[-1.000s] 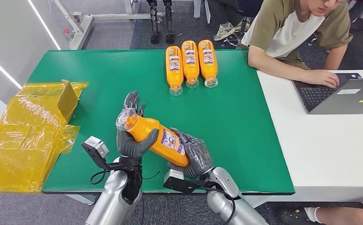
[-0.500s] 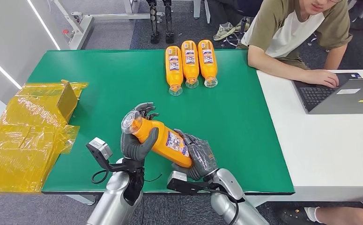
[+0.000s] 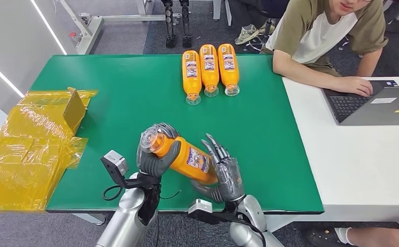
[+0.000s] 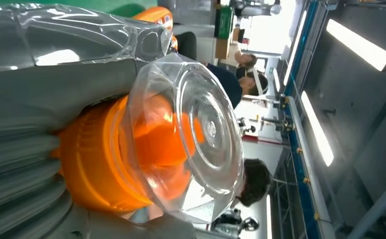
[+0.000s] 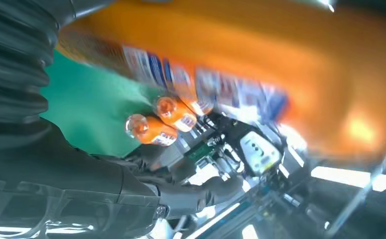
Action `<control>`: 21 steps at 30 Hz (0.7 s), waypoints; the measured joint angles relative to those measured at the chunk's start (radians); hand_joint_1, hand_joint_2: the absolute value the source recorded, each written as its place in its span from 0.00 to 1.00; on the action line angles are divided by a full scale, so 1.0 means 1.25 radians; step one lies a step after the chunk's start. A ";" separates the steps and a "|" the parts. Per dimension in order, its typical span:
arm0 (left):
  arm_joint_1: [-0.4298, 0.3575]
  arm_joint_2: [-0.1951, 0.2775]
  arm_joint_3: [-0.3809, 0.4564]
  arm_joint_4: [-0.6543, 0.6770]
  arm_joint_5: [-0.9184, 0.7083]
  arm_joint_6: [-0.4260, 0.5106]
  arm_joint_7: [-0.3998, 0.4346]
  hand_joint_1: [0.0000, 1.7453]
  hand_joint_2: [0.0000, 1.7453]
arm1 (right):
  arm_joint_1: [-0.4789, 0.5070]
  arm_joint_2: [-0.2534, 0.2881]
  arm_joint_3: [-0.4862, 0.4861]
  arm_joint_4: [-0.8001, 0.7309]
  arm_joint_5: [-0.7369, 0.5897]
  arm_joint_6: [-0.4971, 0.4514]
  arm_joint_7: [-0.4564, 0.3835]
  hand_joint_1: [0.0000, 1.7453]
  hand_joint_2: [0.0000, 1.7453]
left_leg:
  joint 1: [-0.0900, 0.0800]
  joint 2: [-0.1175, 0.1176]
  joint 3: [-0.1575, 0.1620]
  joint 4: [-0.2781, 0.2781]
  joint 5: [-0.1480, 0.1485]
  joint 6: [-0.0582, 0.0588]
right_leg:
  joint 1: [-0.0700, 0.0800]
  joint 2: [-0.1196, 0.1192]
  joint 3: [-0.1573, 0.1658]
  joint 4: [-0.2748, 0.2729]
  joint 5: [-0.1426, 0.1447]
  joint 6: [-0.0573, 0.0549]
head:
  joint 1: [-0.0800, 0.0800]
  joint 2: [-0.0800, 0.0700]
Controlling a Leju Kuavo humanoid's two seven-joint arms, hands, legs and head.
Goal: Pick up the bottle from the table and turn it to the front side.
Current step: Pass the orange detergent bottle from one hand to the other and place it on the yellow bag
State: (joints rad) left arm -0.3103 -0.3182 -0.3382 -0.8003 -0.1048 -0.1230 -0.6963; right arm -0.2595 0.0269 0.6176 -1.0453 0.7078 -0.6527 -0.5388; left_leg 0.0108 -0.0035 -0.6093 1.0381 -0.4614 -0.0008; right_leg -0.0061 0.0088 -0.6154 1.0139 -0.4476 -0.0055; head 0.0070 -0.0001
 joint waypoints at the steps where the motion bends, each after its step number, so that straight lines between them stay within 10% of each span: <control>1: 0.000 0.000 0.000 0.000 -0.001 0.004 0.000 1.00 1.00 | 0.004 0.002 -0.001 -0.010 -0.023 -0.010 -0.015 0.00 1.00 | 0.000 0.000 0.000 0.000 0.000 0.000 | 0.000 0.000 0.000 0.000 0.000 0.000 | 0.000 0.000; 6: -0.004 0.006 0.000 0.000 -0.023 0.088 0.010 1.00 1.00 | 0.035 0.023 -0.022 -0.074 -0.169 -0.014 -0.091 0.00 1.00 | 0.000 0.000 0.000 0.000 0.000 0.000 | 0.000 0.000 0.000 0.000 0.000 0.000 | 0.000 0.000; 17: 0.012 0.101 0.096 -0.088 -0.250 0.583 0.081 1.00 1.00 | 0.158 0.095 -0.076 -0.236 -0.271 -0.014 -0.128 0.00 1.00 | 0.000 0.002 0.001 -0.002 0.000 0.000 | 0.000 0.001 0.000 0.001 0.000 -0.001 | 0.000 0.000; 21: 0.020 0.158 0.131 -0.149 -0.350 0.651 0.111 1.00 1.00 | 0.186 0.102 -0.089 -0.302 -0.288 -0.014 -0.130 0.00 1.00 | 0.000 0.001 0.000 -0.002 0.001 -0.001 | 0.000 0.000 0.000 0.001 0.000 -0.001 | 0.000 0.000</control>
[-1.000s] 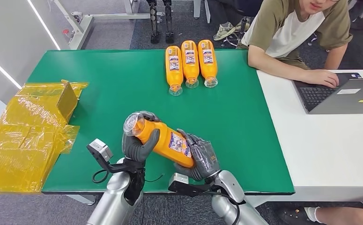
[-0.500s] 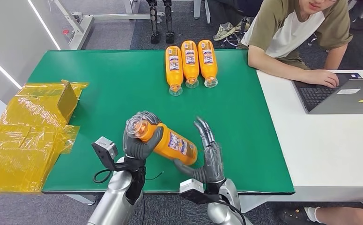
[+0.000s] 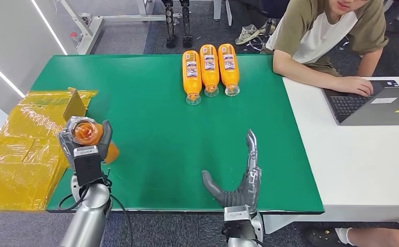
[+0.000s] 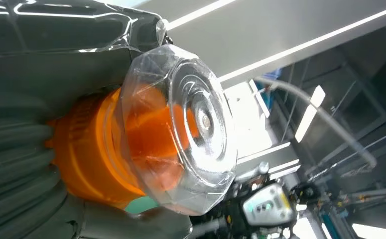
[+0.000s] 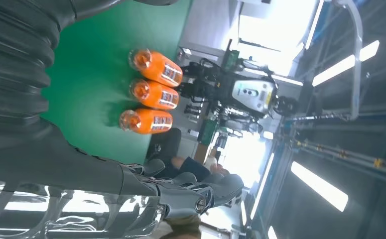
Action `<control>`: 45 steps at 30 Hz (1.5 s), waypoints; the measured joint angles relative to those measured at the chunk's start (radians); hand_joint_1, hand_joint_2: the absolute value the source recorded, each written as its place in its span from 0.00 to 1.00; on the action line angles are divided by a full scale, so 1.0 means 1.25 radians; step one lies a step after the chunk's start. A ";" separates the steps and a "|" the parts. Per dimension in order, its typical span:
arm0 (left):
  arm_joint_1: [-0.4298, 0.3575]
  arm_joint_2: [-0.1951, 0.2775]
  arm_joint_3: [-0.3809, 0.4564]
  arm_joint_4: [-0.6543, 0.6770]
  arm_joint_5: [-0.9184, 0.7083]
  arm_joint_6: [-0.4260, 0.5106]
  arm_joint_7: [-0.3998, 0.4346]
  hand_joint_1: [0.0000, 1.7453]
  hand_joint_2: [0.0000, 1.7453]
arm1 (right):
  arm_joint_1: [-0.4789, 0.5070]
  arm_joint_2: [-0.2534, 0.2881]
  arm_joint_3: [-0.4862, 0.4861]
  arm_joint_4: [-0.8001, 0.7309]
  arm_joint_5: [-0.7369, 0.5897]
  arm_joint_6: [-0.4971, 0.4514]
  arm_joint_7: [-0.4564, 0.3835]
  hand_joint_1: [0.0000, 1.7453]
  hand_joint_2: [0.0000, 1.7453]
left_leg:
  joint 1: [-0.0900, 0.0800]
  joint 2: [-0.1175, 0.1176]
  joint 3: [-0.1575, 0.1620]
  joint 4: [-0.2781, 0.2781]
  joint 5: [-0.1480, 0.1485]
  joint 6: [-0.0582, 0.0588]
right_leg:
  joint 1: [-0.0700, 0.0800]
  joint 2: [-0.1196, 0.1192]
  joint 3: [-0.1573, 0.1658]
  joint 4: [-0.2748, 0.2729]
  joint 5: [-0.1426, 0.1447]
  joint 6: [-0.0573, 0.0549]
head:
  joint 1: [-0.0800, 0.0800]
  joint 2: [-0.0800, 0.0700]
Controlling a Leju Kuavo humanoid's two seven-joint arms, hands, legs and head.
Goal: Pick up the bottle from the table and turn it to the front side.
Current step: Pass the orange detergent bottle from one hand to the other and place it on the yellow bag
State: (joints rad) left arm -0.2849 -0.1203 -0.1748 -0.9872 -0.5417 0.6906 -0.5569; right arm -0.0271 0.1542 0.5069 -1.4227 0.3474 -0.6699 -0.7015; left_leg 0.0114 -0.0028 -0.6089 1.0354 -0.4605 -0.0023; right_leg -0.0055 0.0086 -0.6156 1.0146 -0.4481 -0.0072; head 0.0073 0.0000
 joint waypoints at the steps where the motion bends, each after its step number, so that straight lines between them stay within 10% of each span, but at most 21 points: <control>1: -0.001 0.014 0.006 -0.009 -0.016 0.001 0.007 1.00 1.00 | 0.006 0.001 -0.003 -0.016 -0.004 0.000 0.000 0.00 1.00 | 0.000 0.000 0.000 0.000 0.000 0.000 | 0.000 0.000 0.000 0.000 0.000 0.000 | 0.000 0.000; 13: -0.174 0.176 0.042 0.077 -0.308 -0.009 0.121 1.00 1.00 | 0.051 0.001 -0.015 -0.144 -0.068 0.000 0.000 0.00 1.00 | 0.000 0.001 0.000 0.000 0.001 -0.001 | 0.000 0.000 0.000 0.000 0.001 -0.001 | 0.000 0.000; 22: -0.317 0.213 0.008 0.321 -0.455 -0.096 0.237 1.00 1.00 | 0.054 -0.001 -0.002 -0.204 -0.130 0.001 0.000 0.00 1.00 | 0.000 0.002 0.001 0.000 0.001 -0.002 | 0.000 0.002 0.000 0.000 0.001 -0.001 | 0.000 0.000; 33: -0.346 0.245 -0.076 0.478 -0.634 -0.233 0.371 1.00 1.00 | 0.037 -0.003 0.015 -0.239 -0.149 0.001 0.000 0.00 1.00 | 0.000 0.002 0.000 0.000 0.001 -0.002 | 0.000 0.002 -0.001 0.000 0.001 -0.001 | 0.000 0.000; 45: -0.312 0.259 -0.154 0.536 -0.727 -0.324 0.349 1.00 1.00 | -0.002 -0.002 0.040 -0.225 -0.189 0.001 0.000 0.00 1.00 | 0.000 0.002 0.000 0.000 0.001 -0.002 | 0.000 0.002 -0.001 0.000 0.001 -0.001 | 0.000 0.000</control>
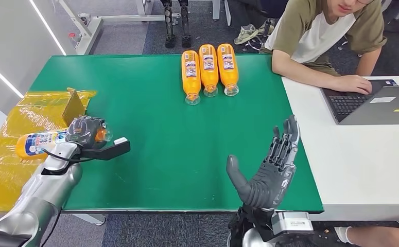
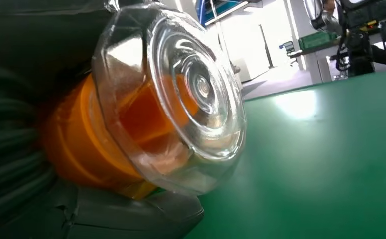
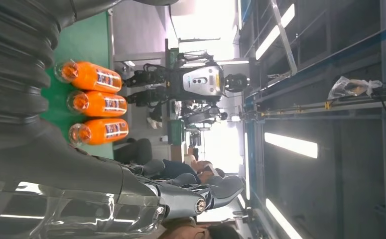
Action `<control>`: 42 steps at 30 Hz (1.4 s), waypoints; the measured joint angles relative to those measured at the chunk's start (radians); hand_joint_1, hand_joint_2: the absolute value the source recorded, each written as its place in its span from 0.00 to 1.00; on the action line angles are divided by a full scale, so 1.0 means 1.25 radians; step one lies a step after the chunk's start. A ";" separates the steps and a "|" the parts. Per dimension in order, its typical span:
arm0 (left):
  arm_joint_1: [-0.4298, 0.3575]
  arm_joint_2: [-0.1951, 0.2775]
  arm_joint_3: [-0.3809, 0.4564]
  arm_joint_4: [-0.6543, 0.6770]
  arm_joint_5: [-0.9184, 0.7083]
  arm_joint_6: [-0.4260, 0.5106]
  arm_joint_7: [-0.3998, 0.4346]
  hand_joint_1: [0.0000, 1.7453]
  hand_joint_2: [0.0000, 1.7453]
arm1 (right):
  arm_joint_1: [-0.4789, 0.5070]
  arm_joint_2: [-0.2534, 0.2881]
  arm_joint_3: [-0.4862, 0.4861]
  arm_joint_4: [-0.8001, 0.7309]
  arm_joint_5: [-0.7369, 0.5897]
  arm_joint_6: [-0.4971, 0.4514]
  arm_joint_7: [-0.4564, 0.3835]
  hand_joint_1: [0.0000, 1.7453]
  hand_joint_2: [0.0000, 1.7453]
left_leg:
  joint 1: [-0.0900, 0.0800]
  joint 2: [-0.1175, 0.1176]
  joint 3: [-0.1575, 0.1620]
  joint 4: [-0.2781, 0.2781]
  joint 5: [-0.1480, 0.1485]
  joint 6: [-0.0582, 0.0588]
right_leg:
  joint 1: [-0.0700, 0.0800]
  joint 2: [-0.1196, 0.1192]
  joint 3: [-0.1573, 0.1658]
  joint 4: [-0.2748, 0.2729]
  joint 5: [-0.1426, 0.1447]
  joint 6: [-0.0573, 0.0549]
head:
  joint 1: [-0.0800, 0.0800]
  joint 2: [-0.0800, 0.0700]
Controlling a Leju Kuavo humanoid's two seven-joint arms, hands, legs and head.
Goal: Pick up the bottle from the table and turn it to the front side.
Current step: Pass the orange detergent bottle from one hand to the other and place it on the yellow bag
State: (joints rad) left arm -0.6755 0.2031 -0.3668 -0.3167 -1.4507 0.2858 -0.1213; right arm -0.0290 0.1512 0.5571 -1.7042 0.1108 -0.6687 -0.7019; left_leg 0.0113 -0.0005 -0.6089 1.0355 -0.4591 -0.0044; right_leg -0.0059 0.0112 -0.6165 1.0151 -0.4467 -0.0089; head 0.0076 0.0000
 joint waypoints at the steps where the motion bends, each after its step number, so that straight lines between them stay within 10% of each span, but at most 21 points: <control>1: 0.003 0.000 -0.005 0.002 -0.002 -0.002 0.000 1.00 1.00 | -0.003 0.000 0.003 0.003 -0.002 0.000 0.000 0.00 1.00 | 0.000 0.000 0.000 0.000 0.000 0.000 | 0.000 0.000 0.000 0.000 0.000 0.000 | 0.000 0.000; 10: 0.008 -0.018 -0.034 0.015 -0.029 -0.026 -0.011 0.94 1.00 | -0.031 0.004 0.019 0.028 -0.006 0.000 0.000 0.00 1.00 | 0.000 0.000 0.000 0.000 0.000 0.000 | 0.000 0.000 0.000 0.000 0.000 0.000 | 0.000 0.000; 14: 0.008 -0.032 -0.043 0.020 -0.028 -0.041 0.003 0.00 1.00 | -0.043 0.007 0.022 0.036 -0.011 0.000 0.000 0.00 1.00 | 0.000 0.000 0.000 0.000 0.000 0.000 | 0.000 0.000 0.000 0.000 0.000 0.000 | 0.000 0.000; 33: 0.004 -0.056 0.014 0.029 0.130 -0.226 -0.069 0.00 1.00 | -0.049 0.011 0.022 0.061 -0.010 0.002 0.000 0.00 1.00 | 0.000 0.000 0.000 0.000 0.000 0.000 | 0.000 -0.001 0.000 0.000 0.000 0.000 | 0.000 0.000; 42: -0.019 -0.013 0.184 0.029 0.327 -0.422 -0.259 0.00 1.00 | -0.044 0.011 0.014 0.061 0.000 0.005 0.000 0.00 1.00 | 0.000 0.001 0.002 0.000 0.001 -0.002 | 0.000 0.000 0.000 0.002 0.000 -0.001 | 0.000 0.000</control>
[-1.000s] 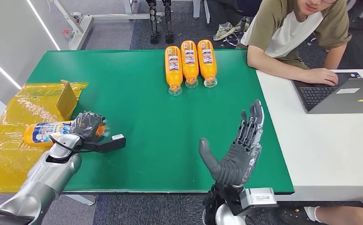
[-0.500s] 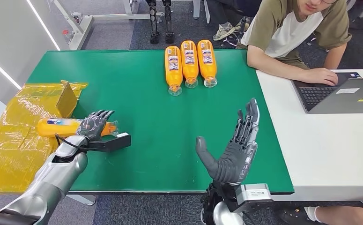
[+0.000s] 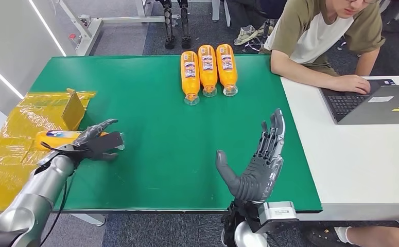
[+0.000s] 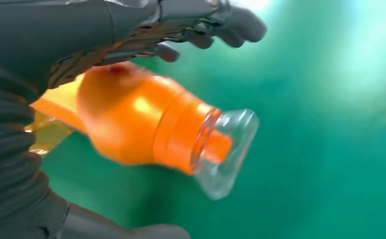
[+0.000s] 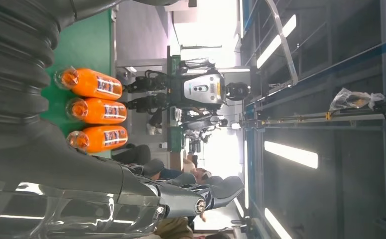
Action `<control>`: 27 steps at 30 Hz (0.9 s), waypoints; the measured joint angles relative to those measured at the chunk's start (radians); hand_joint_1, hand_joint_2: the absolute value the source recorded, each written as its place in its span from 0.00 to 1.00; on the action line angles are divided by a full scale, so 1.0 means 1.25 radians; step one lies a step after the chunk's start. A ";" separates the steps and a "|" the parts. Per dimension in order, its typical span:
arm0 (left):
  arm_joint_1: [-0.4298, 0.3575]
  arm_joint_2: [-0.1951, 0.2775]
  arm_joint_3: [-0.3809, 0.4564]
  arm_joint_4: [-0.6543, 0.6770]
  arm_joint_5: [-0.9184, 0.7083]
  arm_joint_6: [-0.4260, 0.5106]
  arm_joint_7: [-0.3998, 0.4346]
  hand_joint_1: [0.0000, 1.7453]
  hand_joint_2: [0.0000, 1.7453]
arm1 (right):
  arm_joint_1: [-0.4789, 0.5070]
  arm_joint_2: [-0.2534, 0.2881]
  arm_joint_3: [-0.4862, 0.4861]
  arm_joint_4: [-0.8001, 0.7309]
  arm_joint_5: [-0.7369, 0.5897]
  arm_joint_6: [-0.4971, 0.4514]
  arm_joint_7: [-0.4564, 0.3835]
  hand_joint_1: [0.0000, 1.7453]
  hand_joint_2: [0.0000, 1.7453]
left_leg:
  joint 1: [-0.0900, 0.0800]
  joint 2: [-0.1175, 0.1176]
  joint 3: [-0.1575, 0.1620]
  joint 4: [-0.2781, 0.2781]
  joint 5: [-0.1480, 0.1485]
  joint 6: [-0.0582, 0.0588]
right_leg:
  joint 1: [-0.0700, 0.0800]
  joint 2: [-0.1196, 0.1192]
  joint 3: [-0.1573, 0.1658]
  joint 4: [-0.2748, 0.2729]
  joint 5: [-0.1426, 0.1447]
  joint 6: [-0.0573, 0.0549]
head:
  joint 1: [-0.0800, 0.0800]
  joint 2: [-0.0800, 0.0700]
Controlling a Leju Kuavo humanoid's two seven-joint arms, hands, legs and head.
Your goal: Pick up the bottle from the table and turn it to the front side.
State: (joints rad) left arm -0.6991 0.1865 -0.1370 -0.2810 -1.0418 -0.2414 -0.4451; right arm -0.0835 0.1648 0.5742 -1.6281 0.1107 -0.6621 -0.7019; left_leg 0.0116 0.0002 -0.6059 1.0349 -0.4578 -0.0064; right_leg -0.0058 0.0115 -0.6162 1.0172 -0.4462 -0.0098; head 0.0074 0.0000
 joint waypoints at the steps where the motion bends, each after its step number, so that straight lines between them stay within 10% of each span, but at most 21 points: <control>1: -0.001 0.004 0.014 0.000 0.016 -0.001 -0.024 0.00 1.00 | 0.001 0.000 -0.001 0.000 0.001 0.000 0.000 0.00 1.00 | 0.000 0.000 0.000 0.000 0.000 0.000 | 0.000 0.000 0.000 0.000 0.000 0.000 | 0.000 0.000; 8: 0.012 0.027 0.088 -0.066 0.193 -0.037 -0.179 0.00 1.00 | 0.008 -0.001 -0.006 0.000 0.000 0.009 0.000 0.00 1.00 | 0.000 0.000 -0.001 -0.001 0.000 0.000 | 0.000 0.000 0.000 0.000 0.000 0.000 | 0.000 0.000; 16: 0.167 0.051 0.088 -0.470 0.770 -0.235 -0.207 0.00 1.00 | 0.006 -0.003 -0.006 0.004 -0.025 0.045 0.000 0.00 1.00 | 0.000 -0.001 -0.001 -0.001 0.000 -0.001 | 0.000 0.000 -0.001 0.000 -0.001 0.000 | 0.000 0.000; 27: 0.211 0.007 0.084 -0.718 0.816 -0.275 -0.207 0.00 1.00 | -0.014 0.000 -0.006 0.029 -0.030 0.059 0.001 0.00 1.00 | 0.000 -0.001 -0.001 0.000 0.000 -0.001 | 0.000 -0.001 -0.001 0.000 0.000 -0.001 | 0.000 0.000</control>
